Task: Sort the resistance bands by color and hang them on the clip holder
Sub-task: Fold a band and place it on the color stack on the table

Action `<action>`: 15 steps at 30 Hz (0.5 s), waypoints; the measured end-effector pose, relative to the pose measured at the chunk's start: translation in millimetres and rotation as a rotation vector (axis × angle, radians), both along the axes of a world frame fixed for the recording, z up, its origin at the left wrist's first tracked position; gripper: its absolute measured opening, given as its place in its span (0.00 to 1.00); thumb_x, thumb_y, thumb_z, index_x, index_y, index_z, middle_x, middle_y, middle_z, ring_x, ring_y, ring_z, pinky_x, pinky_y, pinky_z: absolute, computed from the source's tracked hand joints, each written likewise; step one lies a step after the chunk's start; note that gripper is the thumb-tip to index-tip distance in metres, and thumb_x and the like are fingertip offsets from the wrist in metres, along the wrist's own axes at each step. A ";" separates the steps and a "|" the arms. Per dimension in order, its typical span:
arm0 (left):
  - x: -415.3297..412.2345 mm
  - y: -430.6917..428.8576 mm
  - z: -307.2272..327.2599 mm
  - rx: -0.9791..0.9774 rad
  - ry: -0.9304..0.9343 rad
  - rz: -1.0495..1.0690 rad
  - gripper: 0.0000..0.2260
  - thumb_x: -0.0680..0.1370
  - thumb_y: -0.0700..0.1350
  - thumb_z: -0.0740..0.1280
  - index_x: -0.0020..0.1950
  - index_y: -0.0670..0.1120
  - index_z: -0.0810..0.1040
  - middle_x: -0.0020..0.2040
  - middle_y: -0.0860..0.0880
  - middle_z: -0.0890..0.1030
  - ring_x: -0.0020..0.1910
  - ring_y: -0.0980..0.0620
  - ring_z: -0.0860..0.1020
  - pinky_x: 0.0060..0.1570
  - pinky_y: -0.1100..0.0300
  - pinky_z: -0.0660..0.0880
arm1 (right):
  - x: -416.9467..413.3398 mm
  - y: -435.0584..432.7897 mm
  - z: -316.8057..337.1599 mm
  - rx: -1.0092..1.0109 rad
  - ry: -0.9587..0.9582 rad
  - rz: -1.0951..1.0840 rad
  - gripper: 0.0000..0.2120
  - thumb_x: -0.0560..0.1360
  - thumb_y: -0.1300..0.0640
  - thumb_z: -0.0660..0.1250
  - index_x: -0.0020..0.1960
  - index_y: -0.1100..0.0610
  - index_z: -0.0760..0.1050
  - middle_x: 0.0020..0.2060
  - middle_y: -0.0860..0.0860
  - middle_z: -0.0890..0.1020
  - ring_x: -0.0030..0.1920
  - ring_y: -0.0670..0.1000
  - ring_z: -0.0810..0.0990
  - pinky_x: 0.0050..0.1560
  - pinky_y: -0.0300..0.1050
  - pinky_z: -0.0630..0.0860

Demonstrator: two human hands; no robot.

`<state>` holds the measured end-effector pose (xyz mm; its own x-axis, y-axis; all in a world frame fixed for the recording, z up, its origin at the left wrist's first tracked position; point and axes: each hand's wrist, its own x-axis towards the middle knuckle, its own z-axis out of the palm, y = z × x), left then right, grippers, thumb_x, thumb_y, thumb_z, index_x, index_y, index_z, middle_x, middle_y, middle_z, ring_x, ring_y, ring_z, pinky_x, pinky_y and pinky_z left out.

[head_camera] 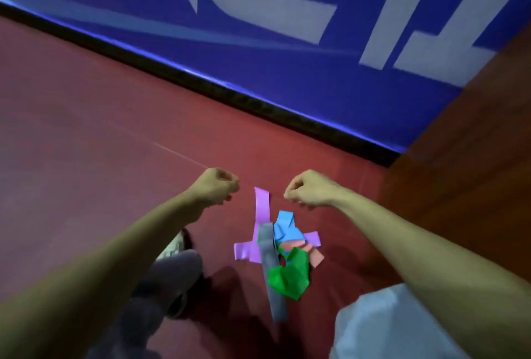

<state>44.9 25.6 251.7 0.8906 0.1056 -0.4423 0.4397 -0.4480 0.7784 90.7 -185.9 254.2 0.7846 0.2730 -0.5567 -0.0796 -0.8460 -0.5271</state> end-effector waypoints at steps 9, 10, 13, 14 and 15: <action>16.0 -27.0 -173.3 -0.031 0.269 -0.043 0.09 0.76 0.33 0.62 0.39 0.44 0.76 0.38 0.43 0.75 0.34 0.48 0.73 0.26 0.66 0.68 | 11.5 1.4 -189.2 -0.067 0.150 -0.148 0.10 0.73 0.63 0.62 0.39 0.59 0.81 0.35 0.57 0.79 0.44 0.61 0.81 0.39 0.45 0.73; 16.2 -28.9 -190.8 -0.026 0.291 -0.044 0.08 0.76 0.34 0.62 0.41 0.43 0.77 0.39 0.43 0.76 0.37 0.47 0.74 0.29 0.64 0.68 | 12.4 2.1 -207.3 -0.087 0.141 -0.155 0.10 0.74 0.62 0.61 0.44 0.60 0.82 0.39 0.58 0.82 0.48 0.62 0.81 0.43 0.46 0.74; 12.3 -31.3 -240.0 -0.017 0.356 -0.045 0.06 0.76 0.35 0.63 0.47 0.43 0.79 0.37 0.45 0.78 0.39 0.46 0.76 0.35 0.60 0.69 | 11.9 1.5 -254.7 -0.187 0.117 -0.174 0.12 0.75 0.61 0.62 0.54 0.60 0.81 0.56 0.61 0.81 0.59 0.61 0.78 0.55 0.48 0.73; 9.3 -31.9 -254.0 -0.016 0.384 -0.050 0.07 0.76 0.35 0.63 0.48 0.43 0.79 0.36 0.46 0.78 0.38 0.46 0.76 0.34 0.61 0.70 | 9.2 -1.4 -269.7 -0.224 0.124 -0.188 0.13 0.75 0.61 0.63 0.57 0.61 0.79 0.59 0.61 0.80 0.61 0.61 0.76 0.57 0.48 0.73; 6.1 -32.7 -266.9 -0.017 0.410 -0.052 0.07 0.76 0.36 0.63 0.49 0.43 0.79 0.35 0.46 0.77 0.37 0.46 0.76 0.33 0.61 0.70 | 4.6 -6.2 -284.7 -0.266 0.128 -0.192 0.15 0.75 0.60 0.64 0.60 0.62 0.77 0.61 0.62 0.78 0.63 0.61 0.75 0.59 0.48 0.72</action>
